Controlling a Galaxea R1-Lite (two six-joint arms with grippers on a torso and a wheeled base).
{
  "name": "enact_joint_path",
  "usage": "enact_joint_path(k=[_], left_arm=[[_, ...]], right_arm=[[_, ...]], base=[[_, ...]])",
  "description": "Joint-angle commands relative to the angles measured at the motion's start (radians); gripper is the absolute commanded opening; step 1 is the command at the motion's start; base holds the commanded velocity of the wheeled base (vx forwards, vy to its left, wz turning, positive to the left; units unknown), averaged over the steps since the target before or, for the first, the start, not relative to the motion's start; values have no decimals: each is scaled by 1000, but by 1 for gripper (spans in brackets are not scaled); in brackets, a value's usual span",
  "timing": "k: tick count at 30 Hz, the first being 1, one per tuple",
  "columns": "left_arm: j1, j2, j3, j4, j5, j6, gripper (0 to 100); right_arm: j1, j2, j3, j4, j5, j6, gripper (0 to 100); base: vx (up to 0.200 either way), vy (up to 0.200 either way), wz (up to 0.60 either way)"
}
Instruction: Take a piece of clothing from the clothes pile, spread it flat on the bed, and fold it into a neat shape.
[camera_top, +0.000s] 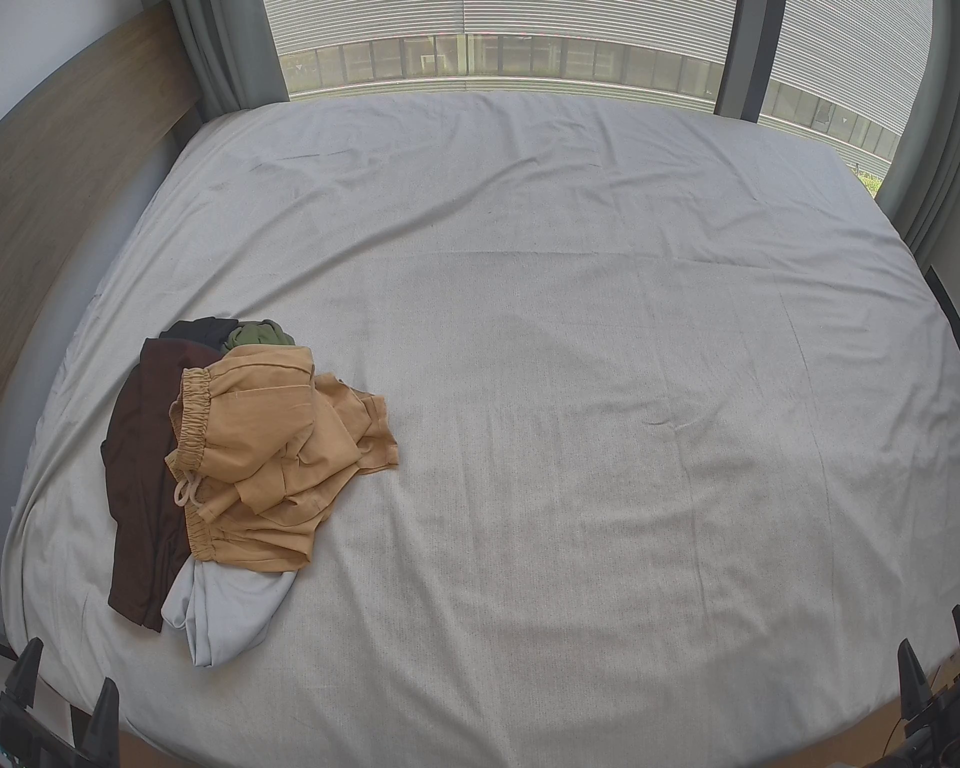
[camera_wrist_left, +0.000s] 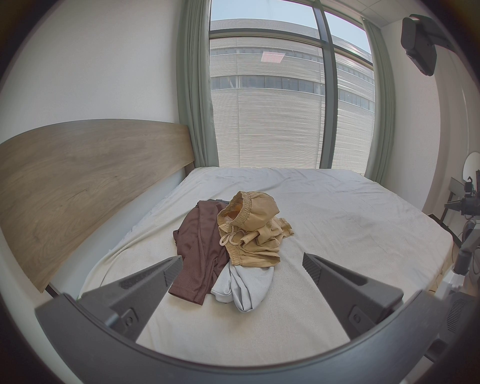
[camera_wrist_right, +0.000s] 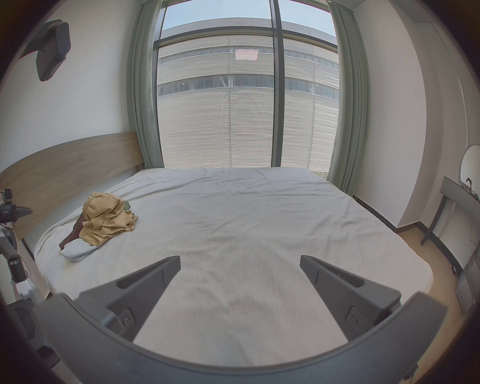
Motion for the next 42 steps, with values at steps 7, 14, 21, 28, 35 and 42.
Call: enact_joint_path(k=[7,14,21,28,35,42], left_arm=[[-60,114,-125,-47,-19,-16,100],[-156,291,-245,-56,-50,-39,100],[-216,550,-403,-189,-47,-42,100],[-231,809,-432,-393,-58,-42,100],[-234,967,-441,-499,-116,-133,100],[-225,1058,-492,-499,-217,-219,100]], right_arm=[[3,-16,18,0,1,4,100],[3,-16,18,0,11,-2,100],[4,-16,15,12,16,-8,100],[6,-16,15,11,16,-8,100],[6,-16,15,11,19,-8,100],[6,-16,15,11,19,-8,100]], base=[[0,0,0],[0,0,0],[0,0,0],[0,0,0],[0,0,0],[0,0,0]])
